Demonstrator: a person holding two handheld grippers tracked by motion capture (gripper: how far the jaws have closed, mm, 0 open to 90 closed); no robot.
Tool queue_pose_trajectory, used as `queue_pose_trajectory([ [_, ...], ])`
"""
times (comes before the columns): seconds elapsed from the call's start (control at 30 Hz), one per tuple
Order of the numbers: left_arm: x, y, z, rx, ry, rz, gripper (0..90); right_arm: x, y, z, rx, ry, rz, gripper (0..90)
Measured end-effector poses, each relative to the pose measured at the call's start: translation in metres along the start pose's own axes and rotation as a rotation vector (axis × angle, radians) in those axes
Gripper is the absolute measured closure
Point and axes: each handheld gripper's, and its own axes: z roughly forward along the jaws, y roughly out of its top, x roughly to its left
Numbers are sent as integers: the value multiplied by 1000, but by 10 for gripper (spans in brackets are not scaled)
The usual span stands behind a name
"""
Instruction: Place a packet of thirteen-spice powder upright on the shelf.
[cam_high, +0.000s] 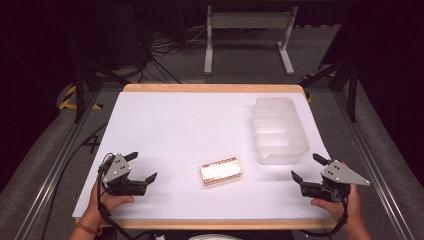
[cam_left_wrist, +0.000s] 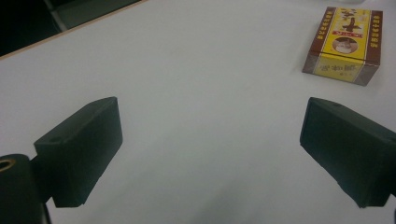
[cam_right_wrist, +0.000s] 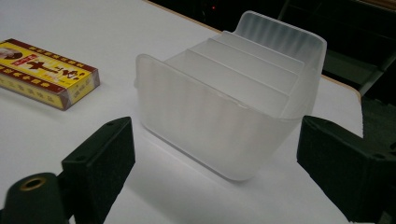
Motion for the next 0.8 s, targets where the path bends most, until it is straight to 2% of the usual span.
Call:
queue_pose_trajectory([
  [0.3, -1, -4, -6, -3, 5, -8, 61, 8, 10, 8, 26, 80, -51, 160],
  [0.47, -1, -6, -13, -12, 7, -20, 53, 13, 22, 13, 36, 115, -100, 164],
  [0.63, -3, -7, -11, 9, 2, -17, 53, 22, 39, 18, 27, 161, -161, 171],
  [0.8, -4, -7, -9, 14, -2, -17, 53, 38, 55, 31, 52, 239, -235, 186],
])
